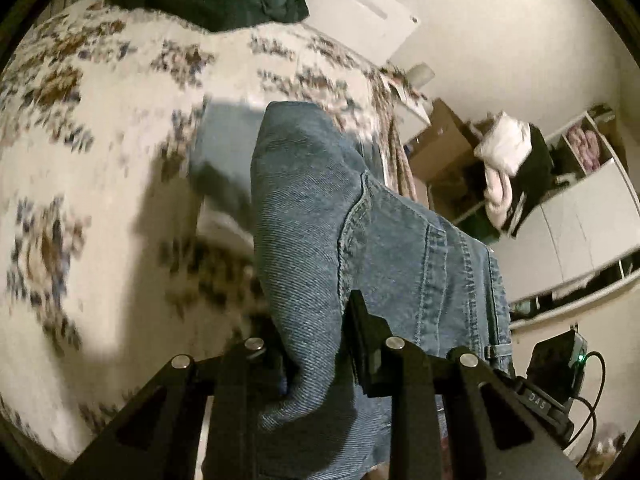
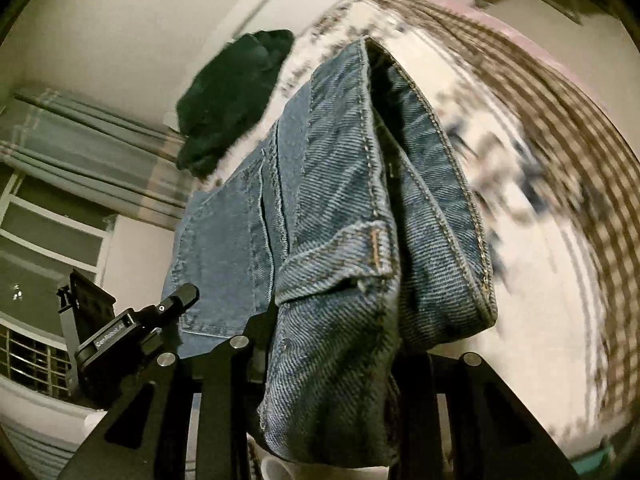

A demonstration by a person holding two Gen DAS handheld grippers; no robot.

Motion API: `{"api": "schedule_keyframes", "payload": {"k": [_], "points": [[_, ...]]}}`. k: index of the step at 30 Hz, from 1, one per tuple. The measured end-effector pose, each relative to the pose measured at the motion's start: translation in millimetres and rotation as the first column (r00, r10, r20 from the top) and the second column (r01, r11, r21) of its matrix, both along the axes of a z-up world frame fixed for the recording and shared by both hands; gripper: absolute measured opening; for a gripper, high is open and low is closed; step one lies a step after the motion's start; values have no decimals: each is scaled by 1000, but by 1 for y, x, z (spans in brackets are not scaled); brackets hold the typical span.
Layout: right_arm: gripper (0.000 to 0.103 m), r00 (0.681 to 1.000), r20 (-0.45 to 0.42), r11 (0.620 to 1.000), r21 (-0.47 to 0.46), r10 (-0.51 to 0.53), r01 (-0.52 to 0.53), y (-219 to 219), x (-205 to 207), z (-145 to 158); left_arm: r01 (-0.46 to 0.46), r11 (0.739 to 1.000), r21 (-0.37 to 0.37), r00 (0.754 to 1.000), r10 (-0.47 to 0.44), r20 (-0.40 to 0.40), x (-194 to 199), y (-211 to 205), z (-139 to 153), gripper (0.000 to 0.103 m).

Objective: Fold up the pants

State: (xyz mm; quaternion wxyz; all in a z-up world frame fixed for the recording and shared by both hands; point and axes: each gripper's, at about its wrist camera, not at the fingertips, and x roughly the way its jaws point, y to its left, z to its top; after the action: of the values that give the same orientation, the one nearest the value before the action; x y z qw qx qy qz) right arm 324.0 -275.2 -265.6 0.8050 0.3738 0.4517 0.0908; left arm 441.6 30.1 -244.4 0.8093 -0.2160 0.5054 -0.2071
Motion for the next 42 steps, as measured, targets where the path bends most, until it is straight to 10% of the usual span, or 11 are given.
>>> {"api": "schedule_keyframes", "payload": {"k": [11, 20, 23, 27, 36, 42], "points": [[33, 998, 1, 998, -8, 60, -60, -1, 214, -43, -45, 998, 35, 999, 45, -18, 172, 8, -51, 21], [39, 993, -88, 996, -20, 82, -84, -7, 258, -95, -48, 993, 106, 995, 57, -81, 198, 7, -88, 30], [53, 988, -126, 994, -53, 85, -92, -5, 257, -95, -57, 987, 149, 990, 76, -122, 196, 3, -83, 38], [83, 985, -154, 982, -161, 72, -97, -2, 256, -85, -53, 957, 284, 987, 93, -129, 191, -4, -78, 80], [101, 988, -153, 752, -649, 20, -115, 33, 246, -38, -51, 881, 470, 998, 56, 4, 160, -34, -49, 86], [101, 991, -134, 686, -722, -4, -95, 44, 230, -8, -22, 853, 521, 1000, 13, 21, 138, -50, -27, 87]]}}
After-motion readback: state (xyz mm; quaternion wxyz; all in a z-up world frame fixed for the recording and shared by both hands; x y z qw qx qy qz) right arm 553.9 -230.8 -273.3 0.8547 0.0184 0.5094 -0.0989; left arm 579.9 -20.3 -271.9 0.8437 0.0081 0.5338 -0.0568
